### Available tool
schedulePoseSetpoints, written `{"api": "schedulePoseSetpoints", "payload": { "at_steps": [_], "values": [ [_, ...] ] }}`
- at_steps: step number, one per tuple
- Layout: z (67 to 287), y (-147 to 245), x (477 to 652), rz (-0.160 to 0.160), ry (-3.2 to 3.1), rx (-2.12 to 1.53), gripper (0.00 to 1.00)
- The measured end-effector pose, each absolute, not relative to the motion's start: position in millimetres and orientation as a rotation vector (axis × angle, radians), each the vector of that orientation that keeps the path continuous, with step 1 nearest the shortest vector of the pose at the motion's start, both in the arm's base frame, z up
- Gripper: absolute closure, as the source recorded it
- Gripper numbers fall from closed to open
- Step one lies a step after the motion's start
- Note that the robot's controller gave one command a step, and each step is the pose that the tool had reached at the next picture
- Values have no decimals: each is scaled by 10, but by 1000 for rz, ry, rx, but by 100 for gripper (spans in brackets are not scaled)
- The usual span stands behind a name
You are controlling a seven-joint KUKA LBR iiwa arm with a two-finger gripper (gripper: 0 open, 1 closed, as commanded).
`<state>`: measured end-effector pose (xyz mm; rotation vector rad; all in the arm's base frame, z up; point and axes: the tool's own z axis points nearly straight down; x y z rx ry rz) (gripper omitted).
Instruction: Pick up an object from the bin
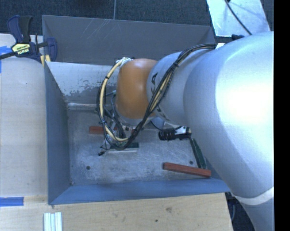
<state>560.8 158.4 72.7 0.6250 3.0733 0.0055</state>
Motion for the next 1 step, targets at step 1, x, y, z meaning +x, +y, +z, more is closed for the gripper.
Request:
{"api": "schedulePoseSetpoints", "payload": {
  "at_steps": [1],
  "values": [
    [737, 1582, 5620, 6, 3070, 625, 100]
  ]
}}
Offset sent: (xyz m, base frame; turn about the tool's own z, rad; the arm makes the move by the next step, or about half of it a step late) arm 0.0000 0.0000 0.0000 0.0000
